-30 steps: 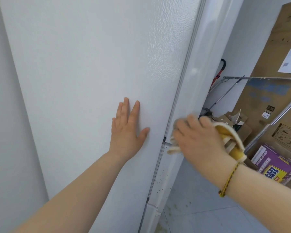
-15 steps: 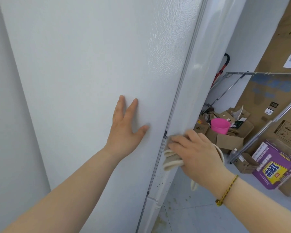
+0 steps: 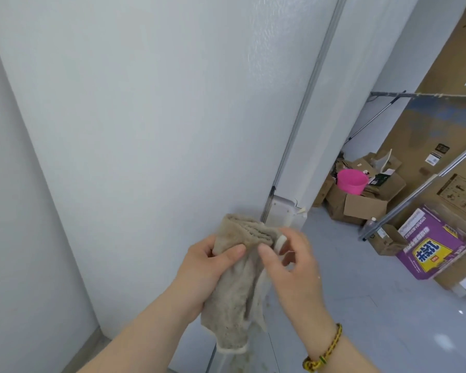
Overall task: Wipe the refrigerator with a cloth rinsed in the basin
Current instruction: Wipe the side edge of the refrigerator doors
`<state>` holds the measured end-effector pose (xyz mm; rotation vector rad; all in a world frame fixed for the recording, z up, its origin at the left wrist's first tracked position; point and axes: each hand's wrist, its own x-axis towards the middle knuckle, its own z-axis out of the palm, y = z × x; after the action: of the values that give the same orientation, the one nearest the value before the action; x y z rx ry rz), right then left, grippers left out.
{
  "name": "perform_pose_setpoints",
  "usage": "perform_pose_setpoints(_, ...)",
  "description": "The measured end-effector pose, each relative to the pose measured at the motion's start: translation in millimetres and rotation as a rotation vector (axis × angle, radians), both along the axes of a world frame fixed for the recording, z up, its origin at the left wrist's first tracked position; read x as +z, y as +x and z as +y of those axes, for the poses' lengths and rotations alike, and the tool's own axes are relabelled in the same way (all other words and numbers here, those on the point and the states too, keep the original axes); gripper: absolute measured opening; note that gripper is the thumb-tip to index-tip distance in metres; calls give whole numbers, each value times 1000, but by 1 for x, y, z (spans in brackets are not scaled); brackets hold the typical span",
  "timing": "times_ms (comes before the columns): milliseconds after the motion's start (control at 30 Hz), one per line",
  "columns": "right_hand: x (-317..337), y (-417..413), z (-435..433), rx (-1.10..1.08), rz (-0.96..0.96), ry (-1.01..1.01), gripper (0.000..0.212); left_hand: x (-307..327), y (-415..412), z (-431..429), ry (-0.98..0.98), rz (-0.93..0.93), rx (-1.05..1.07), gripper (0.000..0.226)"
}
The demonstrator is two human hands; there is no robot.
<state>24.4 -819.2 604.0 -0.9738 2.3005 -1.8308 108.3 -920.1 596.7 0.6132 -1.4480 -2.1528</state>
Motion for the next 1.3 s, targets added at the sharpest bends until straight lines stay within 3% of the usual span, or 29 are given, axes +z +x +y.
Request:
perform_pose_setpoints(100, -6, -20, 10, -197, -72, -155, 14, -21, -7, -7, -87, -130, 367, 9)
perform_pose_setpoints(167, -9, -32, 10, -93, -151, -167, 20, -28, -18, -8, -173, -134, 492, 17)
perform_pose_setpoints(333, -17, -43, 10, 89, -235, -202, 24, -24, -57, 18, -491, 90, 494, 43)
perform_pose_setpoints(433, -16, -49, 16, 144, -238, -223, 23, -17, -77, 28, -687, 227, 508, 43)
perform_pose_setpoints(500, -17, -49, 17, 168, -228, -217, 52, -27, -87, 24, -951, 238, 619, 37)
perform_pose_setpoints(567, -22, -49, 18, 173, -241, -215, 65, -54, -89, 21, -1122, 209, 669, 35)
perform_pose_setpoints(633, -26, -48, 17, 178, -223, -214, 60, -81, -83, 23, -1068, 110, 635, 36)
perform_pose_setpoints(700, -30, -48, 17, 186, -216, -221, 39, -94, -77, 29, -964, 31, 572, 36)
perform_pose_setpoints(800, -31, -50, 19, 198, -206, -202, 36, -63, -80, 26, -880, 41, 542, 37)
perform_pose_setpoints(933, -26, -51, 21, 244, -239, -228, 62, -20, -90, 21, -854, 133, 581, 37)
perform_pose_setpoints(1067, -27, -52, 22, 256, -236, -226, 63, -34, -90, 26, -888, 74, 614, 39)
perform_pose_setpoints(1200, -26, -53, 22, 246, -232, -225, 66, -17, -84, 21, -804, -16, 454, 31)
perform_pose_setpoints(1300, -26, -53, 20, 230, -241, -219, 68, 8, -86, 16, -813, 44, 491, 27)
